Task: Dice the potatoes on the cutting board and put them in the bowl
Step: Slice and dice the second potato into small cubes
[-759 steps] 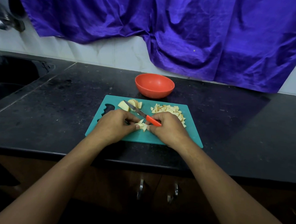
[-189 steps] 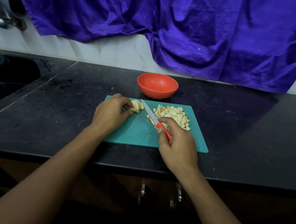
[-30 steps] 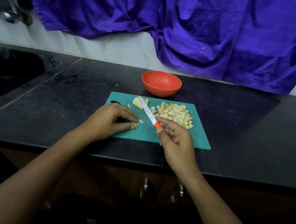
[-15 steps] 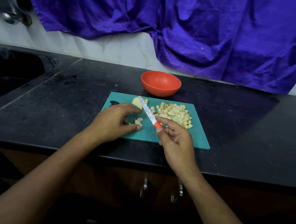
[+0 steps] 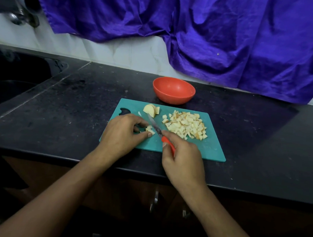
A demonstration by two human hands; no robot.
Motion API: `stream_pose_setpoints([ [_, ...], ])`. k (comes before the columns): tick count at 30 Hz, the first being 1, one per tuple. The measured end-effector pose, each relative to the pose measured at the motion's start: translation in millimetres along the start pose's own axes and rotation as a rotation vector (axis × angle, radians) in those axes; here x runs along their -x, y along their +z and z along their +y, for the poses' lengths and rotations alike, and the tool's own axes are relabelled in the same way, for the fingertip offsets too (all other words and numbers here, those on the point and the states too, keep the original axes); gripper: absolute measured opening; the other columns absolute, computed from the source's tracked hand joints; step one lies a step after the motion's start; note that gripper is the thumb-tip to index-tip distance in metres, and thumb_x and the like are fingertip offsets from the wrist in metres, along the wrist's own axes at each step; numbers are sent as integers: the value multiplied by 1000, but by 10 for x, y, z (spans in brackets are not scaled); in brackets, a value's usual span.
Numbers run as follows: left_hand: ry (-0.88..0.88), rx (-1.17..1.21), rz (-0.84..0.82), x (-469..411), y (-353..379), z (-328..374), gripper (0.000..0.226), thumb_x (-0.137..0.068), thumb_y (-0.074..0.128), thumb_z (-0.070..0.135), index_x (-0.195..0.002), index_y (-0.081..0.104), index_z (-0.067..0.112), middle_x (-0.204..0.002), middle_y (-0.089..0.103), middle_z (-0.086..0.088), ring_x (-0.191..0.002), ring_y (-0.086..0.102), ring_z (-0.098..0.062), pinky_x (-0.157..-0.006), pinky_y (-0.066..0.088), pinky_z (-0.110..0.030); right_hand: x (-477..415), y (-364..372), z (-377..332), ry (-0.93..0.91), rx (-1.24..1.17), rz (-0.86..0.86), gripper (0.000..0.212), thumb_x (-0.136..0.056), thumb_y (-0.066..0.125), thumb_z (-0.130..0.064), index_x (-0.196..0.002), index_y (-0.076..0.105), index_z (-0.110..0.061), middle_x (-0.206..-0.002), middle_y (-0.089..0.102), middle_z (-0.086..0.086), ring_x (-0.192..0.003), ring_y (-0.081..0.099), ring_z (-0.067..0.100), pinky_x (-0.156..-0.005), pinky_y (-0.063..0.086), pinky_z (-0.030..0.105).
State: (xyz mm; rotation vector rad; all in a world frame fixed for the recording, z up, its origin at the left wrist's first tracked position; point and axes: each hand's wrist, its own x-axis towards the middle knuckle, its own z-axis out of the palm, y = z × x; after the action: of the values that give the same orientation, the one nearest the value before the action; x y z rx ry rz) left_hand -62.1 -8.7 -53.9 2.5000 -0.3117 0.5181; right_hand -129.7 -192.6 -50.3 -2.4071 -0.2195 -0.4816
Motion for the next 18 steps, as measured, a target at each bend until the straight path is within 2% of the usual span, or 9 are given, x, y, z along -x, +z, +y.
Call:
stream_pose_setpoints([
  [2, -26, 2, 14, 6, -5, -2, 27, -80, 82, 47, -103, 78, 32, -90, 66, 19, -76, 61, 4, -64, 33, -7, 1, 17, -51, -40, 82, -4, 39, -102, 54, -27, -139, 61, -30, -127, 69, -12, -111, 63, 5, -93, 54, 27],
  [6, -30, 3, 17, 7, -9, 4, 21, -80, 83, 44, -95, 77, 32, -84, 65, 21, -77, 62, 4, -64, 38, -10, 7, 27, -101, -81, 176, -13, 39, -103, 51, -29, -142, 58, -32, -122, 69, -11, -105, 64, 7, -87, 54, 28],
  [9, -37, 11, 14, 11, -14, 3, 18, -80, 82, 43, -94, 77, 32, -85, 67, 22, -77, 63, 5, -66, 40, -10, 7, 24, -131, -98, 240, -52, 43, -104, 47, -29, -146, 54, -33, -116, 69, -11, -99, 63, 8, -82, 52, 26],
  [13, -51, 33, 7, 19, -20, 18, 15, -81, 82, 41, -92, 77, 32, -85, 71, 21, -78, 64, 5, -72, 51, -18, -28, 23, -125, -133, 319, -124, 48, -103, 44, -25, -150, 50, -29, -109, 69, -7, -91, 65, 13, -78, 55, 34],
  [18, -63, 35, -8, 16, -39, 40, 14, -81, 82, 40, -92, 77, 32, -84, 72, 21, -78, 65, 6, -73, 53, -19, -92, -40, -100, -176, 395, -183, 48, -104, 45, -26, -152, 47, -32, -111, 67, -7, -95, 62, 14, -78, 50, 33],
])
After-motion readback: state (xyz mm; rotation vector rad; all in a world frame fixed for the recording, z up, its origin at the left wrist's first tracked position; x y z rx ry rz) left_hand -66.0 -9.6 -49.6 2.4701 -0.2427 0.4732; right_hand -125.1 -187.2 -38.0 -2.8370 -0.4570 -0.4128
